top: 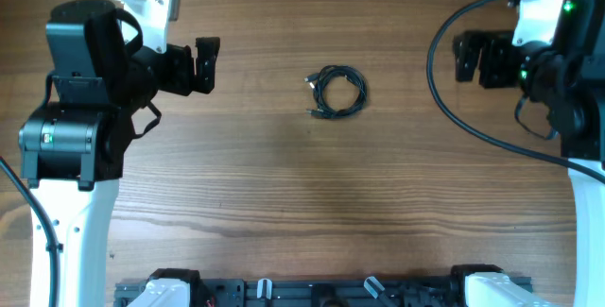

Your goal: Untangle cables

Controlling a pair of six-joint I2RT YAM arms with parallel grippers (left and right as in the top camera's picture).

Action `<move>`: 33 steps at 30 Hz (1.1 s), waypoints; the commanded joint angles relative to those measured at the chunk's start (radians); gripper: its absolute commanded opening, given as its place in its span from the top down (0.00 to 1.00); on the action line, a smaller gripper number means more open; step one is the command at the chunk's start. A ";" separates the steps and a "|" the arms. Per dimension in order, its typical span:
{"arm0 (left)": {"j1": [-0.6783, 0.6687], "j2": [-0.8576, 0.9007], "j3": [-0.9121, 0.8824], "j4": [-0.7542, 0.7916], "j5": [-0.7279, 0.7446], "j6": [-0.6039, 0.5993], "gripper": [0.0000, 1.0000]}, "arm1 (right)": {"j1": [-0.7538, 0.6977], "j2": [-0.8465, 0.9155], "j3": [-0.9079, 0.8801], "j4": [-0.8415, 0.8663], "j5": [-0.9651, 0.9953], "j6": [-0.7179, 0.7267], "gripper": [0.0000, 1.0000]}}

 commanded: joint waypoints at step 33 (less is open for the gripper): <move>0.005 0.147 0.018 0.013 0.004 0.008 0.06 | 0.008 -0.435 -0.585 0.545 0.440 0.026 0.00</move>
